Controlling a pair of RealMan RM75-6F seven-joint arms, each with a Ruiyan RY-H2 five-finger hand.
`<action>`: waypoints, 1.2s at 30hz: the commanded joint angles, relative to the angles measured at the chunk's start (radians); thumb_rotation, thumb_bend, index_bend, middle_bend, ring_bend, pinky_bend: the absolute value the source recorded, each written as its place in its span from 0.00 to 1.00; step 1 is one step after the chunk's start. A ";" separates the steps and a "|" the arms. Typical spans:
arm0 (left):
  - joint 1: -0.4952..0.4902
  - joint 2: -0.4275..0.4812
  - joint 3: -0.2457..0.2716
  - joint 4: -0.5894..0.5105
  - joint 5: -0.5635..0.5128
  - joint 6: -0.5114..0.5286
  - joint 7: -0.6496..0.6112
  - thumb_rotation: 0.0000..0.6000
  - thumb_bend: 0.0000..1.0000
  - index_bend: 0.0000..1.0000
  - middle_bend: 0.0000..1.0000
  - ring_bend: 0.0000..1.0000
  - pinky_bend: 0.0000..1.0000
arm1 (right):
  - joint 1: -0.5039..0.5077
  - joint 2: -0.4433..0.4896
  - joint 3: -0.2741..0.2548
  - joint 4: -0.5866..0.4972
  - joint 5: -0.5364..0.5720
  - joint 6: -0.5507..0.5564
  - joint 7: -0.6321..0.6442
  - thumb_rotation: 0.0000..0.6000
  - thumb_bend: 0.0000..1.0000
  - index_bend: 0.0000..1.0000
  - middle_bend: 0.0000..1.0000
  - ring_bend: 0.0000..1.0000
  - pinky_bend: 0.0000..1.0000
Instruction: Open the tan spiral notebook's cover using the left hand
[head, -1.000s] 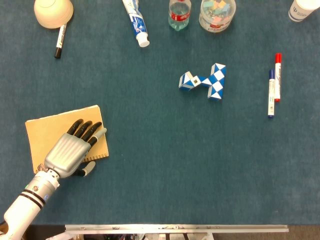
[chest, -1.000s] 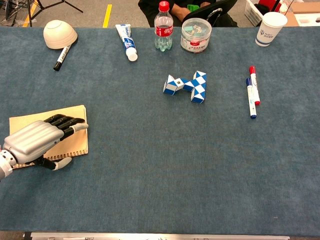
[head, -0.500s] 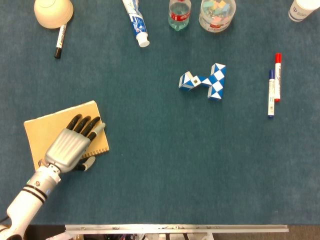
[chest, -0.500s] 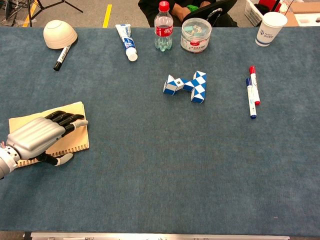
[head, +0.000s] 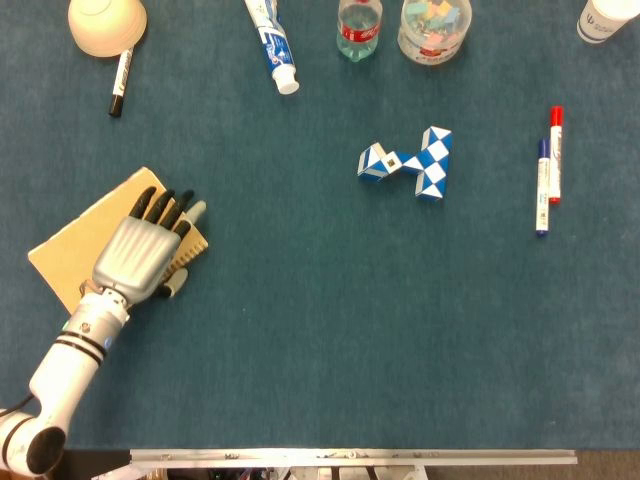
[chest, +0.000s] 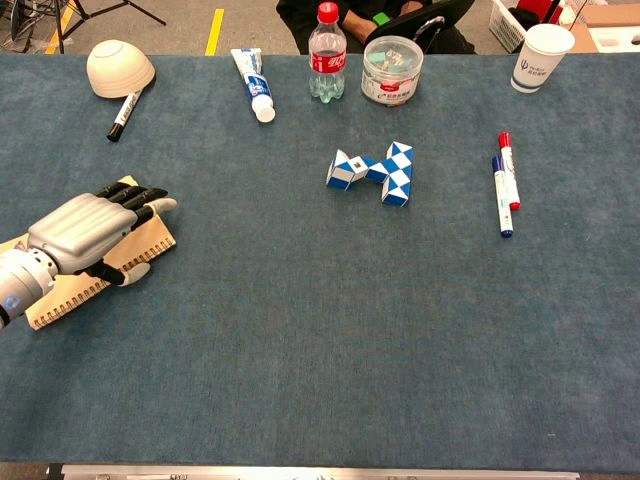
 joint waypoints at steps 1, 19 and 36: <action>-0.007 0.004 -0.017 -0.020 -0.028 0.001 0.000 0.83 0.34 0.00 0.00 0.00 0.03 | 0.000 0.000 0.000 0.000 0.000 -0.001 0.000 1.00 0.40 0.34 0.28 0.21 0.31; 0.017 0.331 -0.048 -0.250 -0.285 -0.015 -0.104 0.00 0.33 0.01 0.04 0.00 0.03 | 0.009 -0.013 0.001 0.012 -0.005 -0.011 0.005 1.00 0.39 0.34 0.28 0.21 0.31; 0.017 0.343 0.020 -0.142 -0.458 -0.097 -0.119 0.00 0.32 0.14 0.19 0.00 0.03 | 0.015 -0.009 0.001 -0.004 -0.013 -0.011 -0.007 1.00 0.40 0.34 0.28 0.21 0.31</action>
